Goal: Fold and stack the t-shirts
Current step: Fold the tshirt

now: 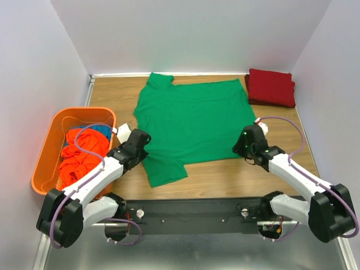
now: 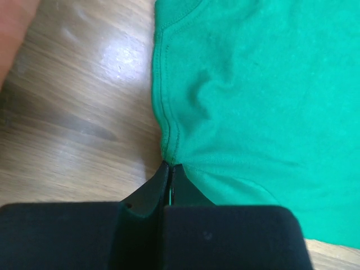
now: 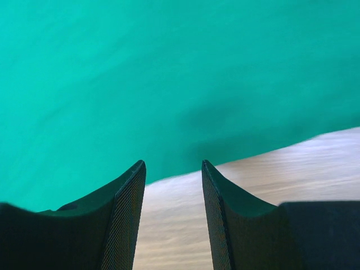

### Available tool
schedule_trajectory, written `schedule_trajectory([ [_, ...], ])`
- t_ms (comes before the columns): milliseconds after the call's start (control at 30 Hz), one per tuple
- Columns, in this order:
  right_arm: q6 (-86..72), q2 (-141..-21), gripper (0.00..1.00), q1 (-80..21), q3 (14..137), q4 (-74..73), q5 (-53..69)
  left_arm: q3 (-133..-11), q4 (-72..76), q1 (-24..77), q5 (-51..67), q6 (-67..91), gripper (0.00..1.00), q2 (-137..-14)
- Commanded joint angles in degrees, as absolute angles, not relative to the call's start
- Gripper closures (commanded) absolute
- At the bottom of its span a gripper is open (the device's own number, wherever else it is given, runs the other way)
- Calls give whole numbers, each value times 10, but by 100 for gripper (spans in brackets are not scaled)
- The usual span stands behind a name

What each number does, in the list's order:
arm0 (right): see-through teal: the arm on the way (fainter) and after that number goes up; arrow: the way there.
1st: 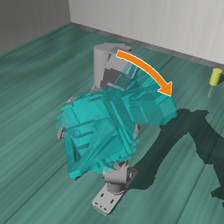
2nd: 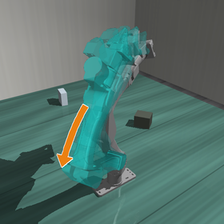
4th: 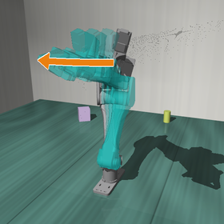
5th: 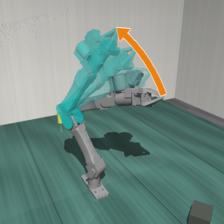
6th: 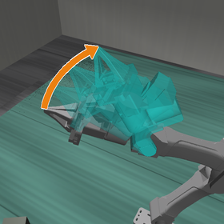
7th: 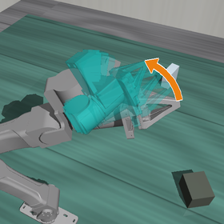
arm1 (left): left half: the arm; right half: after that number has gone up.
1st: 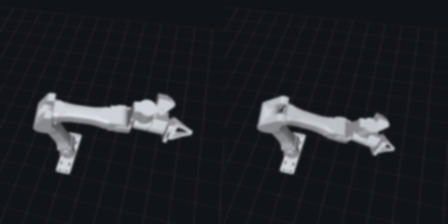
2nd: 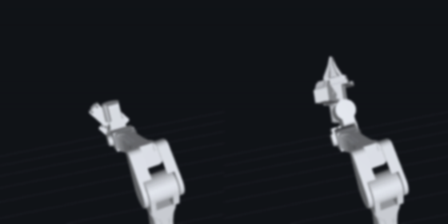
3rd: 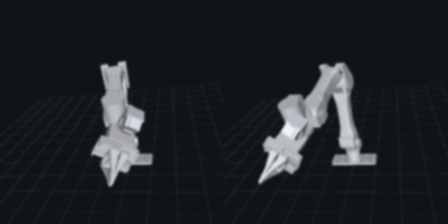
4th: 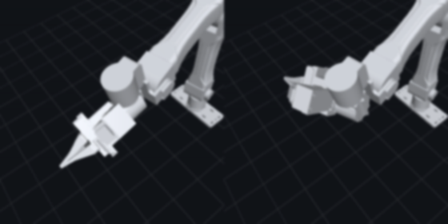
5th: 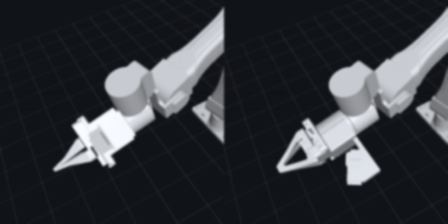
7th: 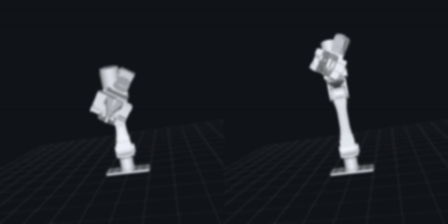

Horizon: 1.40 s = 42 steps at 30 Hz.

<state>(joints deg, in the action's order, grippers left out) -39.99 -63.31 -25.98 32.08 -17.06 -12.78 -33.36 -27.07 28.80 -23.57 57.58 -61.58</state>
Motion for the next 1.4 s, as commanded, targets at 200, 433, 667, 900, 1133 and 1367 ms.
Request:
schedule_trajectory([
  [200, -413, -645, 49, -23, 334, -243, -46, -357, -253, 230, -218, 522, 100, -572],
  [433, -427, -687, 54, 69, 322, -251, -21, -351, -228, 220, -196, 511, 100, -559],
  [667, -444, -671, 55, 69, 296, -251, -32, -336, -206, 216, -178, 502, 100, -556],
  [900, -449, -679, 55, 69, 292, -251, -34, -324, -201, 214, -165, 510, 100, -547],
  [1133, -448, -684, 74, 69, 299, -248, -51, -326, -198, 214, -159, 518, 100, -548],
  [1367, -405, -658, 95, 69, 334, -249, -55, -320, -204, 214, -145, 535, 100, -538],
])
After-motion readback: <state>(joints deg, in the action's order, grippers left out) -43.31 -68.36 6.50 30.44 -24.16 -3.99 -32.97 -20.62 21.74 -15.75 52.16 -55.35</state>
